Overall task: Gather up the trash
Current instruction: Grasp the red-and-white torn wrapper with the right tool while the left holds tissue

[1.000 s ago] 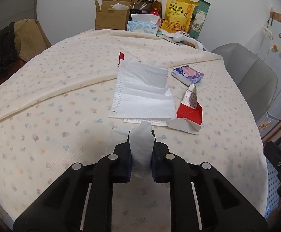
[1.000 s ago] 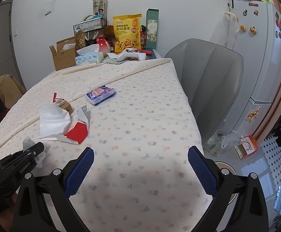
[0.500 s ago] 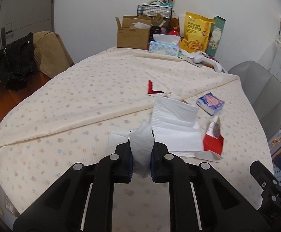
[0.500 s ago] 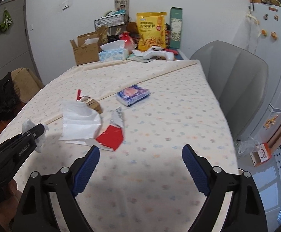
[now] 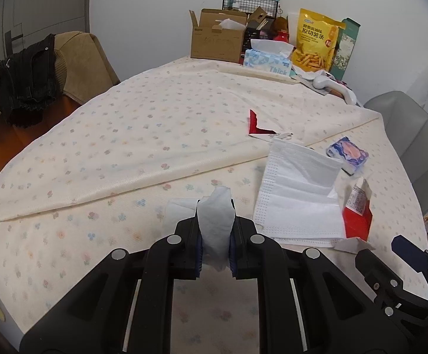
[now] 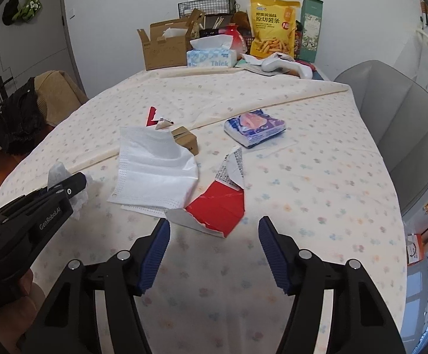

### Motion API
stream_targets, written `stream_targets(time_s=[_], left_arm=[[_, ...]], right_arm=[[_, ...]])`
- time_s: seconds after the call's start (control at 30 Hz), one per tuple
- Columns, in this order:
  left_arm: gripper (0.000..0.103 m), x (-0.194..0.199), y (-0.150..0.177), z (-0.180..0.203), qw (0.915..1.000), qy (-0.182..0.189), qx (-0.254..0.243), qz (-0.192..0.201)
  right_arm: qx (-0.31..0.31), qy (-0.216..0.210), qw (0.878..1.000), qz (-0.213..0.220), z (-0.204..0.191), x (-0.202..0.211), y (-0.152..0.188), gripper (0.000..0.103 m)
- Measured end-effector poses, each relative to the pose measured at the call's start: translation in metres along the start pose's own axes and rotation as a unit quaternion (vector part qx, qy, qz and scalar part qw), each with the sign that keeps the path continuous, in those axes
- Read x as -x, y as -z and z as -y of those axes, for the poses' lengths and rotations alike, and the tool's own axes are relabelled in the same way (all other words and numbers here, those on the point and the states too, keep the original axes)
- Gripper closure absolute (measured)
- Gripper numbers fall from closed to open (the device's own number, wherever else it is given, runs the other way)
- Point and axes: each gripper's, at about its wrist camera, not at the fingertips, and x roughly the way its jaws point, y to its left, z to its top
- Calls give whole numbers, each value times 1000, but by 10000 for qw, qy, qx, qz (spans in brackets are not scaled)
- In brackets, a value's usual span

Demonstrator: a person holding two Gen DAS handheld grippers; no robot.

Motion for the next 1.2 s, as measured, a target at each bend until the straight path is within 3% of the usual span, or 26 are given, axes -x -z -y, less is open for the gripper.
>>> stream_targets(time_s=[0.2,0.3,0.43,0.53,0.9,1.2], left_arm=[[89,-9,-3,-1,9999,13,17,-106],[89,-11,-3,1,9999,28,-29,-150],[89,-10,-3,2,9999,23,-58,-133],[89,-8,-2,3,9999,32,-70,-123],[89,19,4,28,9995,168,-265,52],[89,51,5,65,9972,365,-585,280]], right_arm=[[98,-85,9998,-117,-9,-13,-4,46],[136,-162,9996,-181,-12,-17,-3,57],[113,-292,9991,-273,-10,-20,-2,87],[114,-351,9991,-209,-8,-14,-1,98],[-105,-316,9994,54,14,22,4,99],[-367,7,9982,464,48,64,5,99]])
